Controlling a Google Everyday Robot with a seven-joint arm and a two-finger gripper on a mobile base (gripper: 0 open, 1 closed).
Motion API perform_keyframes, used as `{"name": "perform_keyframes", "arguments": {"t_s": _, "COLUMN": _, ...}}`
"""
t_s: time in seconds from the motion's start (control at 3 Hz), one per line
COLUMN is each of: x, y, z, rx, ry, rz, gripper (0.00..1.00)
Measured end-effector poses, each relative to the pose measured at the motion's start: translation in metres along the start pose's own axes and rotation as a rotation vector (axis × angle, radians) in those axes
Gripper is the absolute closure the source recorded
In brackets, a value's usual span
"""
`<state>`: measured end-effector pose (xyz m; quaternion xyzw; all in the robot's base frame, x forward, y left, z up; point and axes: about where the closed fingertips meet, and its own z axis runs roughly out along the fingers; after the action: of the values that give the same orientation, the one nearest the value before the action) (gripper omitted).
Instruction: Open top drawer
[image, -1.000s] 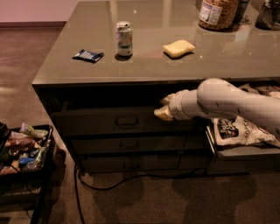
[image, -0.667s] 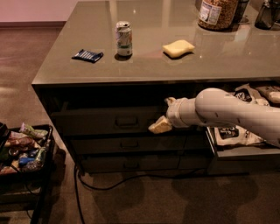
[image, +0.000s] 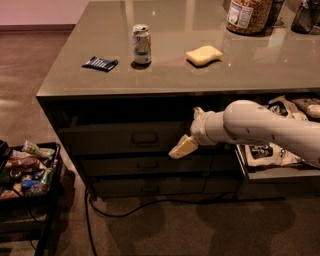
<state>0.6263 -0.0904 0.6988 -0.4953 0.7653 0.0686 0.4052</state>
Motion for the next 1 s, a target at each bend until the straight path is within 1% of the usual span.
{"name": "perform_keyframes", "arguments": {"t_s": 0.67, "x": -0.04, "y": -0.03, "z": 0.019, "rx": 0.014, "ry": -0.026, "rz": -0.109, "gripper": 0.0}}
{"name": "perform_keyframes", "arguments": {"t_s": 1.0, "x": -0.04, "y": -0.03, "z": 0.019, "rx": 0.014, "ry": -0.026, "rz": -0.109, "gripper": 0.0}}
